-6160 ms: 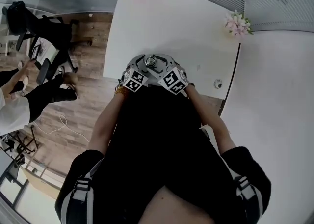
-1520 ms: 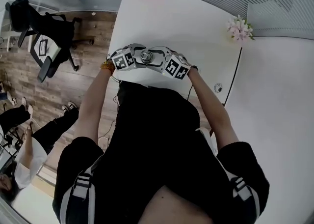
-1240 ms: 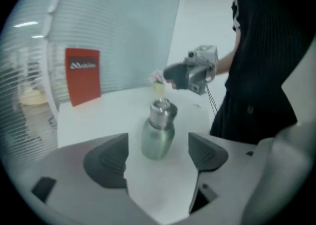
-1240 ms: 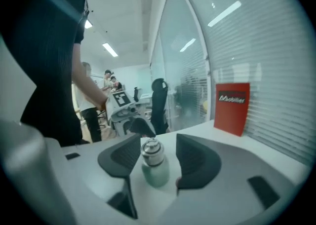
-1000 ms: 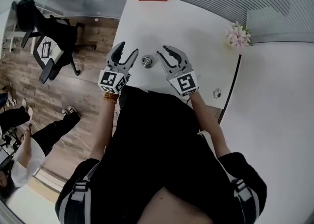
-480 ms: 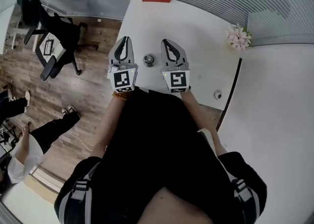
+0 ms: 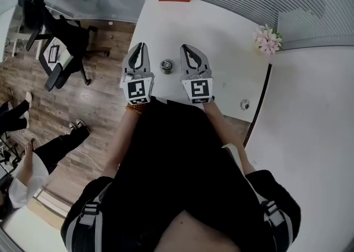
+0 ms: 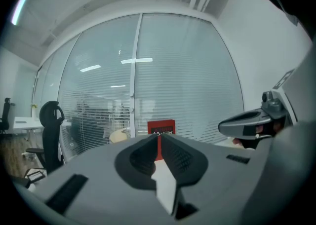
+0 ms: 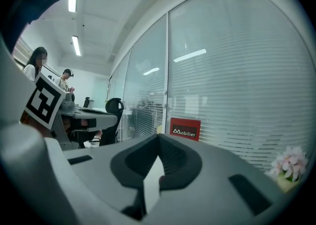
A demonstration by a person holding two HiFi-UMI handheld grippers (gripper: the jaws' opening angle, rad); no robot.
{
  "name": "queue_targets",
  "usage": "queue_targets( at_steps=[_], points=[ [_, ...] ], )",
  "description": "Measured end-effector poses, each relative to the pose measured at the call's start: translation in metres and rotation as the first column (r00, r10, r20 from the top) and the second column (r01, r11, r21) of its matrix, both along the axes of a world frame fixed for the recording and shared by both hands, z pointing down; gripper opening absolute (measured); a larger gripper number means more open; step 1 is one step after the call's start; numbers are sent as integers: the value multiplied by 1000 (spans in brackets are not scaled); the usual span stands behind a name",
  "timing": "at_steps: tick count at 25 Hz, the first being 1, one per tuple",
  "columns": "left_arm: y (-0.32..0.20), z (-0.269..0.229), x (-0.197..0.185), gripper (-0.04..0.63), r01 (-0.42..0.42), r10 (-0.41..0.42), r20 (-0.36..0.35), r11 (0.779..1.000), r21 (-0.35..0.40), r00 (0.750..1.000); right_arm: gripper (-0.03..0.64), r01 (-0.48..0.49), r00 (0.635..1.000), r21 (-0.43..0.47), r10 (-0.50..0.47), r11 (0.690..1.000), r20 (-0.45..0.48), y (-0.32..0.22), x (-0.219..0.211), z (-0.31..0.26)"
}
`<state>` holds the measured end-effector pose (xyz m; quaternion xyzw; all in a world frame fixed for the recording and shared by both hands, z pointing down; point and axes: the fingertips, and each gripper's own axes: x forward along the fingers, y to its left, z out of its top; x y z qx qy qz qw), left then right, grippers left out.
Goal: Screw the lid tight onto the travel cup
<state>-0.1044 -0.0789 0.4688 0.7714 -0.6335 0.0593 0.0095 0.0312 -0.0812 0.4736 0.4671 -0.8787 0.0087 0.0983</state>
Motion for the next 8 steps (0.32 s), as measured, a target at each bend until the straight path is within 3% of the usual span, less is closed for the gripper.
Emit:
queue_targets(
  at_steps=[8],
  points=[
    [7,8,-3,28,18,-19,-13,1000,-17,1000,0,10,1000,-1,-10,1000,-1,3,0,4]
  ],
)
